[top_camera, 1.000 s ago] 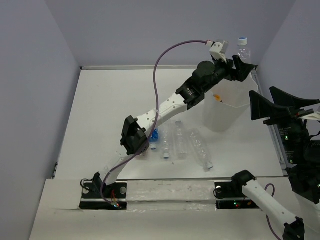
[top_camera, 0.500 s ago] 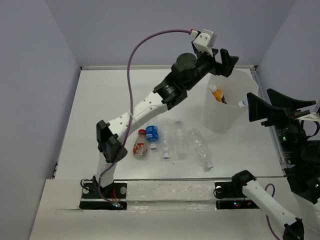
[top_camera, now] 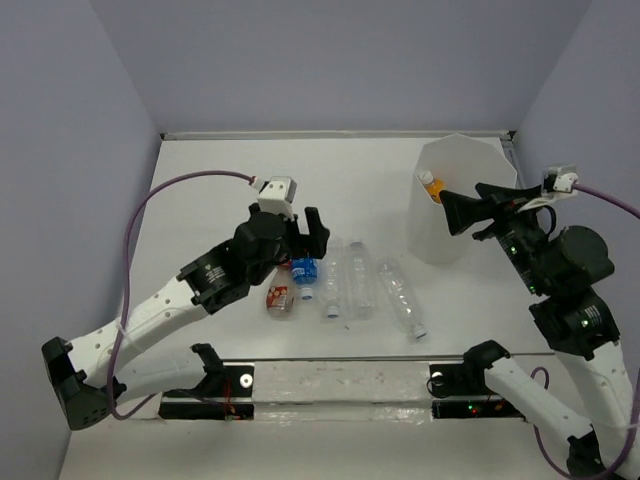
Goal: Put the plastic bottles in the bin
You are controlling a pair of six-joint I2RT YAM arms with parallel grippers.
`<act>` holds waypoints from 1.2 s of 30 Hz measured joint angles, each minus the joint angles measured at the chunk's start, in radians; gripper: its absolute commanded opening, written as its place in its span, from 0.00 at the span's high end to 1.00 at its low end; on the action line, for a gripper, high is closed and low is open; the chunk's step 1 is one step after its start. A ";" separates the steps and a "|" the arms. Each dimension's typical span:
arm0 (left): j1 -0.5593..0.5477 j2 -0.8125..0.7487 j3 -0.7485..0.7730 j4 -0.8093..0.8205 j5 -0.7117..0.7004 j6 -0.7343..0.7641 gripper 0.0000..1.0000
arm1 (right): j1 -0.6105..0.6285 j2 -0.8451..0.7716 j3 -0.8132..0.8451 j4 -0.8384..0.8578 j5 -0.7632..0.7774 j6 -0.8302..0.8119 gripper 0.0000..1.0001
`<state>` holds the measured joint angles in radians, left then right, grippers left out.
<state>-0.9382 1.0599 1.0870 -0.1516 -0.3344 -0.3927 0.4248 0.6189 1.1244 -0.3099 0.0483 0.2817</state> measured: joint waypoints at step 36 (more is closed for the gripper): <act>0.244 0.299 -0.335 -0.369 0.159 -0.197 0.21 | 0.000 0.023 -0.106 0.011 -0.112 0.032 0.08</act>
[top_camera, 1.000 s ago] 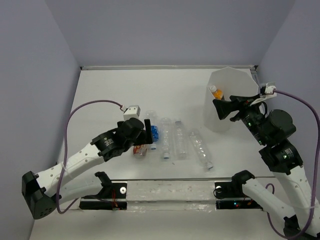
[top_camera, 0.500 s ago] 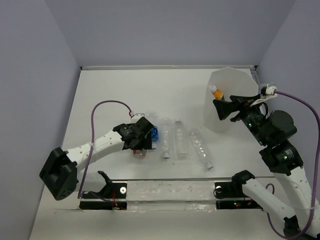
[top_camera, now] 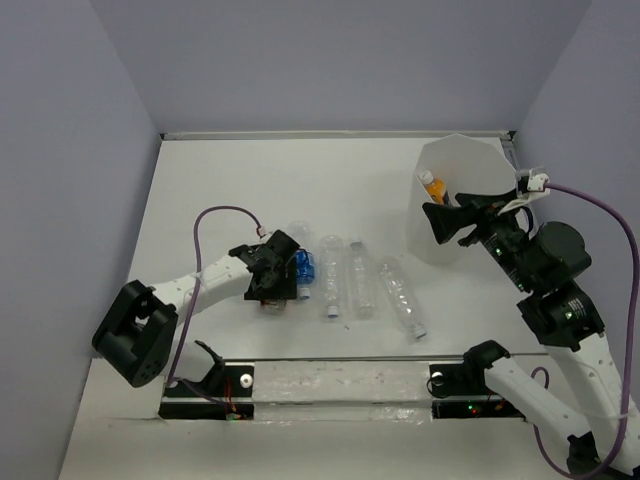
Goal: Put the plastic bottles in the bin
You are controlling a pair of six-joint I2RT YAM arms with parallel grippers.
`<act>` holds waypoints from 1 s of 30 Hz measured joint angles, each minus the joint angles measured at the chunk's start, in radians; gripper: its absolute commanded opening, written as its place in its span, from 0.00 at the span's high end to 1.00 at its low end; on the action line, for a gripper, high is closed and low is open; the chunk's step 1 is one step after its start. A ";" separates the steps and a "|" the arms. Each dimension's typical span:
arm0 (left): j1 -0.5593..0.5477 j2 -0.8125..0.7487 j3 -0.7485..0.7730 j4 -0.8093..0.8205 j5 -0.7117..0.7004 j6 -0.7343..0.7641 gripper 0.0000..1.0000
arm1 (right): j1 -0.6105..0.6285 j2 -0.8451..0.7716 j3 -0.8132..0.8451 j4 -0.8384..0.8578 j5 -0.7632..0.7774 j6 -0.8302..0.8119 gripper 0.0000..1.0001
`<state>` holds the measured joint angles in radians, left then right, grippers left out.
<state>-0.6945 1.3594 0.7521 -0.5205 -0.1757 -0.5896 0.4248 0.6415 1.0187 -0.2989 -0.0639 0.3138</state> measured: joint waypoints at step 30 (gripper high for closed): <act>0.025 -0.261 0.060 -0.167 0.000 -0.014 0.93 | 0.000 0.019 -0.019 0.025 -0.069 0.040 0.08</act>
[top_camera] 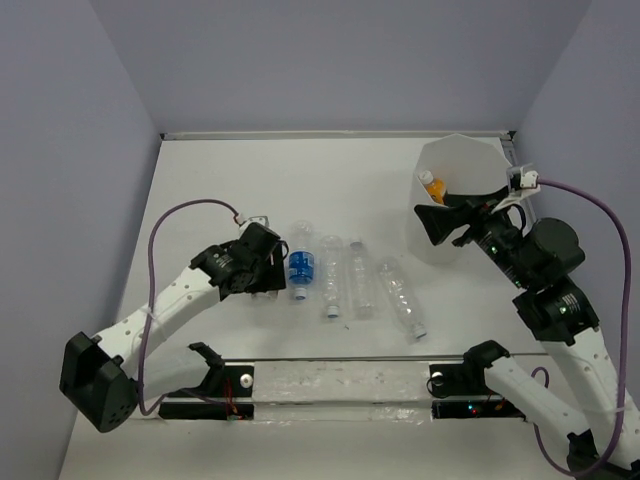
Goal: Put the plastic bottles in the bin
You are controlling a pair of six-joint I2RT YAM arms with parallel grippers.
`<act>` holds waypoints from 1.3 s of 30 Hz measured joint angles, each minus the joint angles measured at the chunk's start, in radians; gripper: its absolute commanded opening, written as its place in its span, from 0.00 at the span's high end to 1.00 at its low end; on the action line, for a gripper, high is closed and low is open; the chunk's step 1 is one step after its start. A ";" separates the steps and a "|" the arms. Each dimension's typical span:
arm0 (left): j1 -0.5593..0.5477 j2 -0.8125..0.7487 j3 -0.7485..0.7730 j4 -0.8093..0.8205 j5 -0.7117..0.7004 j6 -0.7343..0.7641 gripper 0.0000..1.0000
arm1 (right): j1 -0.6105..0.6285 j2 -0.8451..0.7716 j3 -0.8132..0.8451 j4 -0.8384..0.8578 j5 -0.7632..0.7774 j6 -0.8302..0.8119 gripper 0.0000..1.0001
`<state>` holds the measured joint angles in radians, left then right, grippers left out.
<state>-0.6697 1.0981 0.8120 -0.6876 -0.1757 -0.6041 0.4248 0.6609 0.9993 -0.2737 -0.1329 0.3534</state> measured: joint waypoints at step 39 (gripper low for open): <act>-0.357 0.194 0.304 0.796 0.223 0.175 0.94 | 0.000 0.242 -0.043 0.201 -0.195 0.159 0.22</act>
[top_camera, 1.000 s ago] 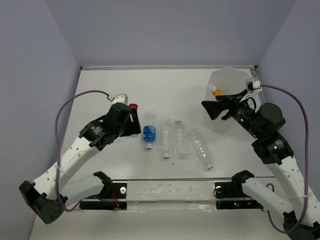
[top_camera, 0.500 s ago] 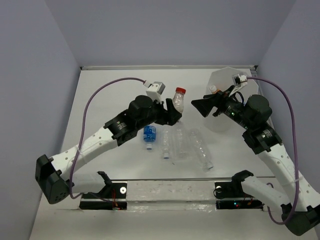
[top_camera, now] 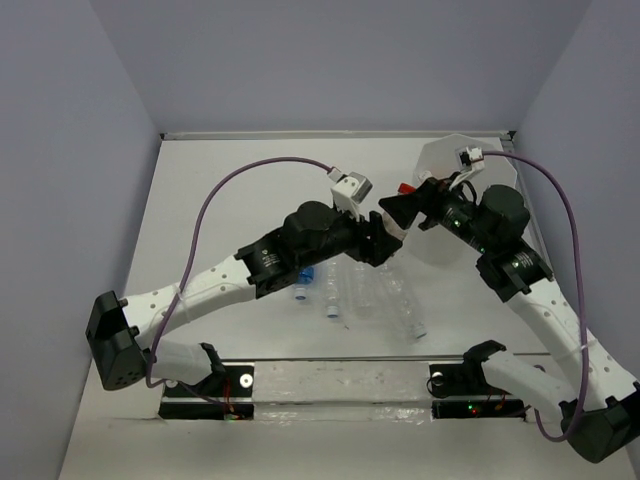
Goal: Put the plastic bottles in the bin
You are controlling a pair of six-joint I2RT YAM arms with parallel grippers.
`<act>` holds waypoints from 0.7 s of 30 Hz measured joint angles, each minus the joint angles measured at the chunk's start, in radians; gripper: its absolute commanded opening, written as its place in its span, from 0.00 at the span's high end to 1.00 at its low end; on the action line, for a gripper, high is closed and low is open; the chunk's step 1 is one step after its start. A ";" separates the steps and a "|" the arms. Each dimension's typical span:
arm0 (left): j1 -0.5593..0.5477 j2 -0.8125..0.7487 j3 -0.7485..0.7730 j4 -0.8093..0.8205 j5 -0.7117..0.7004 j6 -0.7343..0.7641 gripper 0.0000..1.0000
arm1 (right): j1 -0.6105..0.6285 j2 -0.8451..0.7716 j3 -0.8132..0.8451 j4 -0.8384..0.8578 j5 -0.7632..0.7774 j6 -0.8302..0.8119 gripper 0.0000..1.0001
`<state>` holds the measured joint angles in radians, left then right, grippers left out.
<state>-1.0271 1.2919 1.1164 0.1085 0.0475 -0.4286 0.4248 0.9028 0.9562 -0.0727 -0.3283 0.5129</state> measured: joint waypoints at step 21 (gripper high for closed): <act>-0.011 -0.188 -0.140 -0.063 -0.331 -0.020 0.17 | -0.004 0.006 0.271 -0.027 0.494 -0.168 0.89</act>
<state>-1.0386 1.1042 0.9760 0.0452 -0.2832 -0.4484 0.4210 0.9085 1.2270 -0.0994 0.1658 0.3447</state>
